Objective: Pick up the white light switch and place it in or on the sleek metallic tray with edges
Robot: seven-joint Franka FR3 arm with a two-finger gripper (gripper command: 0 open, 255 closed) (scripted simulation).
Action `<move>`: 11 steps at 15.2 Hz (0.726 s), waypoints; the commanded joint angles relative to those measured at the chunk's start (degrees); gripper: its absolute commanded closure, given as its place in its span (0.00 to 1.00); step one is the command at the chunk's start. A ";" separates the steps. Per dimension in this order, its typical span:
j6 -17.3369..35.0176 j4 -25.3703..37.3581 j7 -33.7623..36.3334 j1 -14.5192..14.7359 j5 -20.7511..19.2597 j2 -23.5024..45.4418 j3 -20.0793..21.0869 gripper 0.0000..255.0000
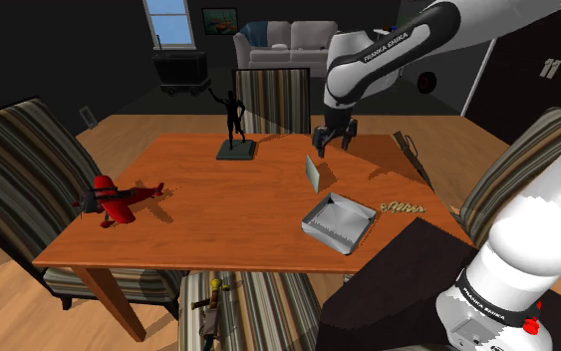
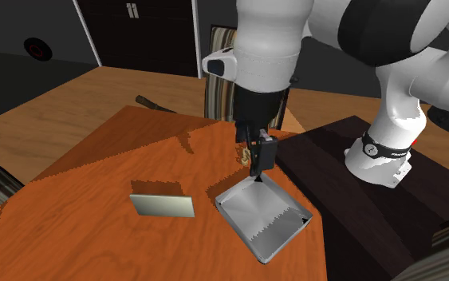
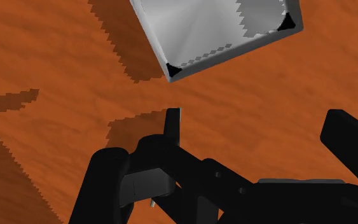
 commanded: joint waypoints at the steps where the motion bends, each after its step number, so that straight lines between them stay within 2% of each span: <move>1: 3.15 1.49 1.58 -0.69 -0.60 4.18 -0.32 0.00; 11: 13.08 14.14 8.65 -2.70 -2.49 24.74 -3.03 0.00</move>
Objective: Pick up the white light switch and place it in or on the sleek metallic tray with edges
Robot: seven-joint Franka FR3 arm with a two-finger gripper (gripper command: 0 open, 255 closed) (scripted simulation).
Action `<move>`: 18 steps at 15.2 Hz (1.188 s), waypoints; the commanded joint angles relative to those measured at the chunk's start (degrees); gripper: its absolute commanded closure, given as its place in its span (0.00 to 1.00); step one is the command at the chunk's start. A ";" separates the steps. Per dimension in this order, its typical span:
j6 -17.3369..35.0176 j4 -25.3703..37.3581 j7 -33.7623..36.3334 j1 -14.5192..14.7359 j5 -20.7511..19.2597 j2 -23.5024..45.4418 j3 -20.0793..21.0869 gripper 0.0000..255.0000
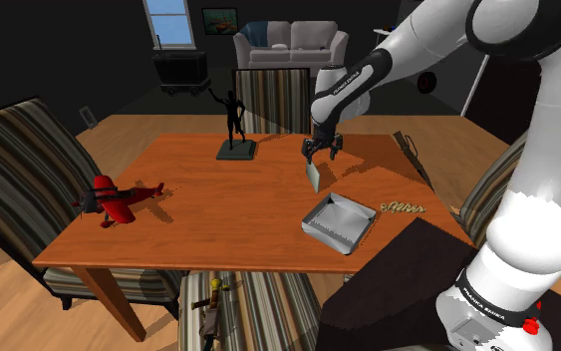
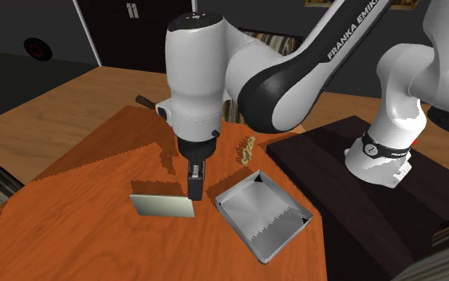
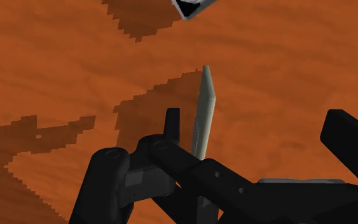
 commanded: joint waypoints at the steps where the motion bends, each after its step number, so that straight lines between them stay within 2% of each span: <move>1: 1.20 3.14 0.95 -0.47 0.00 3.90 -0.73 0.00; 4: 2.66 7.83 2.38 -0.94 0.18 9.48 -1.61 0.00; 12: 6.73 8.50 2.55 -0.94 -0.08 14.21 -1.82 0.00; 18: 6.72 8.52 2.55 -0.94 -0.08 14.22 -1.82 0.00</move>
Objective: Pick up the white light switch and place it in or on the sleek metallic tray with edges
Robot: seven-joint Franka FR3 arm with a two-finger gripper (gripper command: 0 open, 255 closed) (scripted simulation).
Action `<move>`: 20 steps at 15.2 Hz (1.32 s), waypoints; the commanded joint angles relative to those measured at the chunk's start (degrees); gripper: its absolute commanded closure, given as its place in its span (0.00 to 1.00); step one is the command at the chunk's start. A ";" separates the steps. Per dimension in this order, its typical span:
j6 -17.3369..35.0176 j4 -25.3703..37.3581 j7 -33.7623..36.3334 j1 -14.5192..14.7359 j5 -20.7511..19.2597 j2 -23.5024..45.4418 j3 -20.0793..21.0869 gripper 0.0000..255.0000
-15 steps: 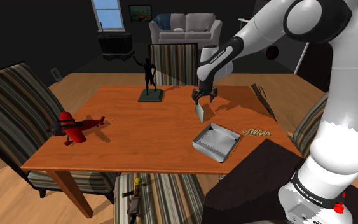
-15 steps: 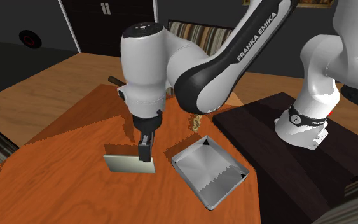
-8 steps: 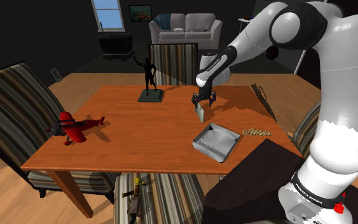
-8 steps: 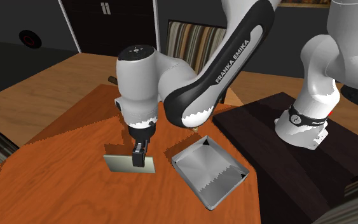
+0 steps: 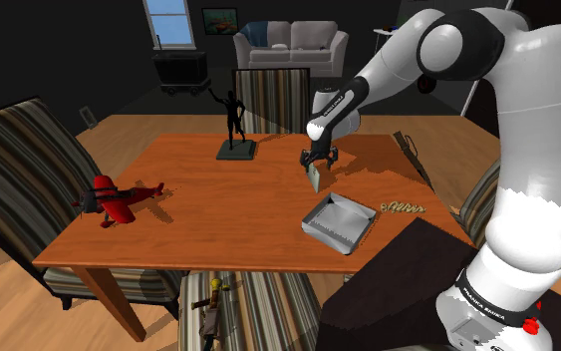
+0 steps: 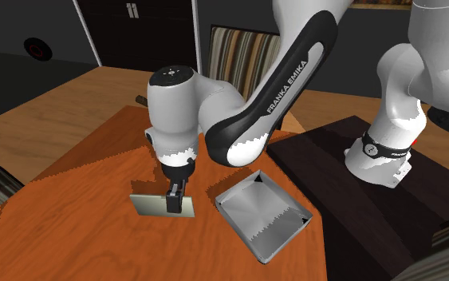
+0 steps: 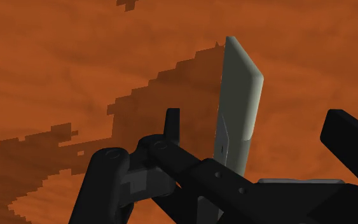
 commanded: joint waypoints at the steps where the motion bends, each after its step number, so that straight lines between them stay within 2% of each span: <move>1: 0.00 0.00 0.00 0.00 0.00 0.00 0.00 0.00; 2: 0.00 0.00 0.00 0.00 0.00 0.00 0.00 1.00; 11: 0.01 0.00 0.00 0.00 0.00 0.00 0.00 1.00; 20: -5.25 0.29 -0.44 -0.13 0.37 -4.98 0.23 1.00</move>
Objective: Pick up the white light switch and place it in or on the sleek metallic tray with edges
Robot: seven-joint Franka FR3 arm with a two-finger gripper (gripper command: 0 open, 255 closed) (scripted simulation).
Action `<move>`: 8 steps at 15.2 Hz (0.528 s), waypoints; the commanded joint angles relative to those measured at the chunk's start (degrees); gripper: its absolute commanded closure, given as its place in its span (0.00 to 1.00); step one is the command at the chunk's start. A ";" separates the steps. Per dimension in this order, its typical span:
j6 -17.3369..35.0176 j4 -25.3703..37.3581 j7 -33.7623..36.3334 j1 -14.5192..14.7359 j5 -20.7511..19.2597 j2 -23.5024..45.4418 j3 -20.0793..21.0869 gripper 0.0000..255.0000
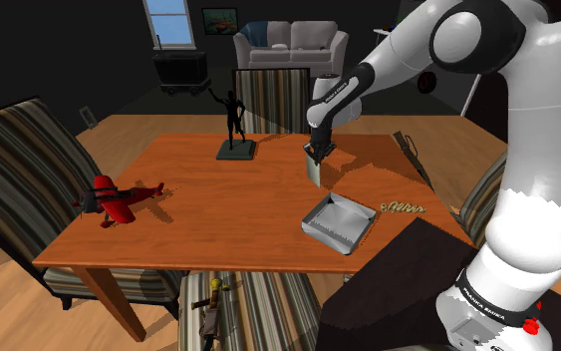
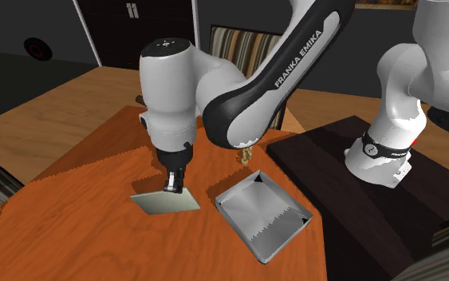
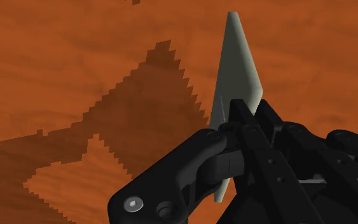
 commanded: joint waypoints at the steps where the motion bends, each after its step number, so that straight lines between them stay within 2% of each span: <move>1: -1.11 -0.03 -0.27 -0.15 0.11 -1.12 0.02 1.00; 8: -5.48 0.98 -0.60 -0.22 0.39 -4.48 0.15 1.00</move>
